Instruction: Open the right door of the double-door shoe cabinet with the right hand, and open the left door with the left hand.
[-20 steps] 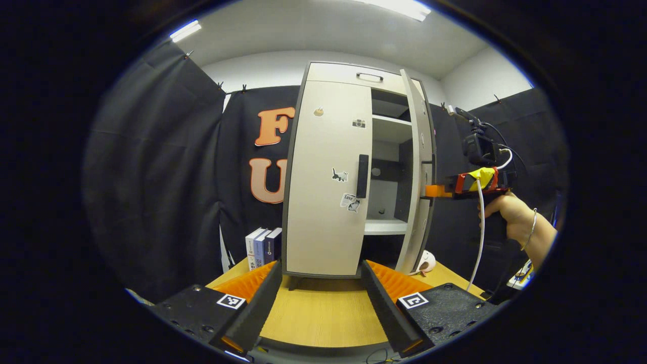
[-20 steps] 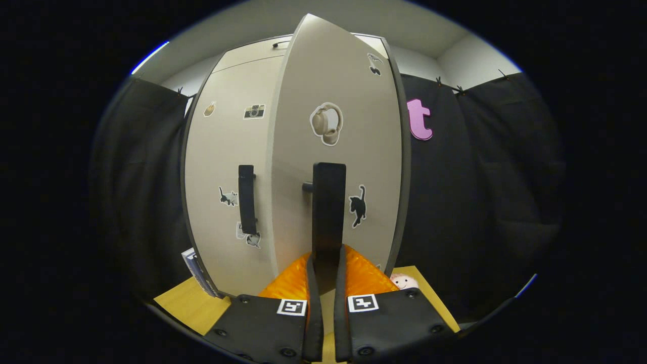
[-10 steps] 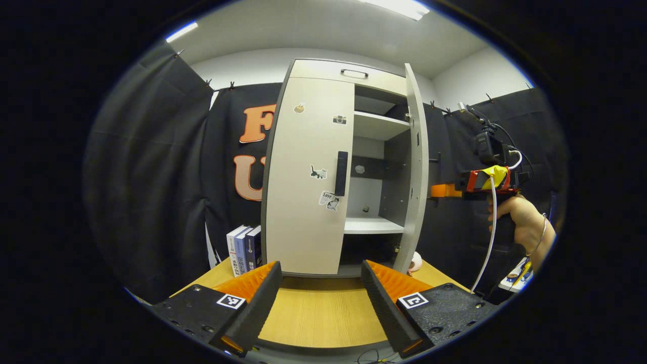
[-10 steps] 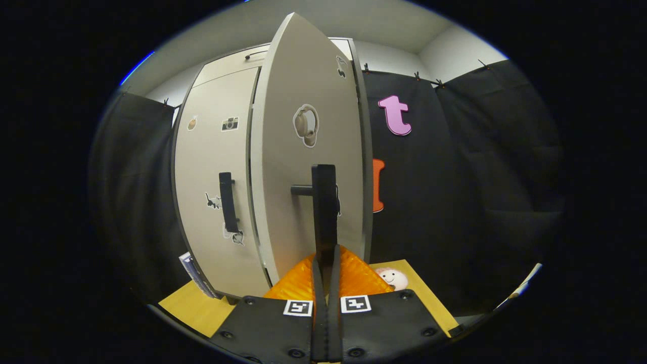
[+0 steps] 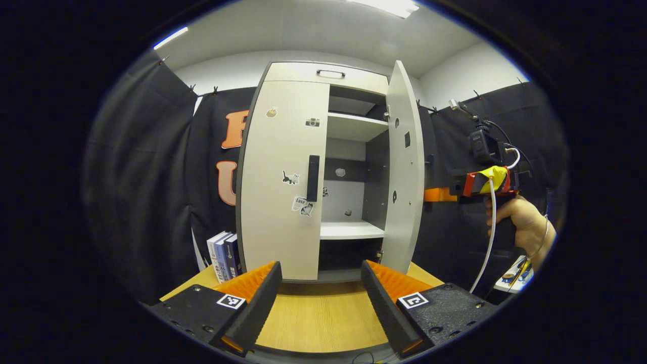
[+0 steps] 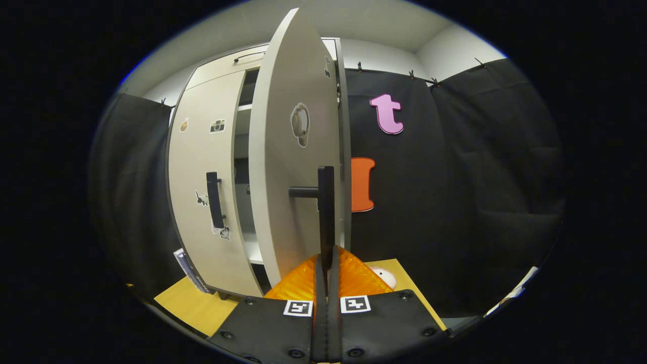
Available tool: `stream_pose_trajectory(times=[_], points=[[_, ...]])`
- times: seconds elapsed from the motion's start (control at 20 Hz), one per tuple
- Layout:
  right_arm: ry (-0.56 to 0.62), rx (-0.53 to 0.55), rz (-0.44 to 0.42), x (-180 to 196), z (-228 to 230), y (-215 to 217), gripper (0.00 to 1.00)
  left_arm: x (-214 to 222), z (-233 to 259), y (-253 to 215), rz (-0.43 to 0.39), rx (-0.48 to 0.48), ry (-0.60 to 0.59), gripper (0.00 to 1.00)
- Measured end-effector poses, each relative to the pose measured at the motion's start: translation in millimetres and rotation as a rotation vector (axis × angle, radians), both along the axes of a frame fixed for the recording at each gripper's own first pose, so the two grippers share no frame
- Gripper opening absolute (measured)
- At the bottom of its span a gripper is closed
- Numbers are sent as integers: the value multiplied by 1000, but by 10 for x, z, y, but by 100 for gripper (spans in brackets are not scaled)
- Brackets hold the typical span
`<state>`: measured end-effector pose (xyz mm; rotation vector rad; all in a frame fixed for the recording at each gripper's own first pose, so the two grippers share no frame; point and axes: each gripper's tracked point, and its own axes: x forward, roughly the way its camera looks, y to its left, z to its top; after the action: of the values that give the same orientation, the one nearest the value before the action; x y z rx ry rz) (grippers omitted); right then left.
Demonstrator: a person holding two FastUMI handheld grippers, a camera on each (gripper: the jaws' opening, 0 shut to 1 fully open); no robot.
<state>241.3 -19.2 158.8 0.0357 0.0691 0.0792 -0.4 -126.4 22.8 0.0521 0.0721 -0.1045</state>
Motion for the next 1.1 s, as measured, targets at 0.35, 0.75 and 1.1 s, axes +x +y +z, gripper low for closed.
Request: stream_pose_trajectory(times=[0.35, 0.75, 1.1], points=[[5, -2, 0, 12, -2, -113, 7, 181, -5, -138, 35, 0, 7, 95], [-8, -15, -90, -52, 36, -427, 7, 499, 77, -367, 31, 20, -17, 92], [-46, 40, -52, -167, 121, -432, 7, 931, 177, -447, 60, 14, 1, 94]])
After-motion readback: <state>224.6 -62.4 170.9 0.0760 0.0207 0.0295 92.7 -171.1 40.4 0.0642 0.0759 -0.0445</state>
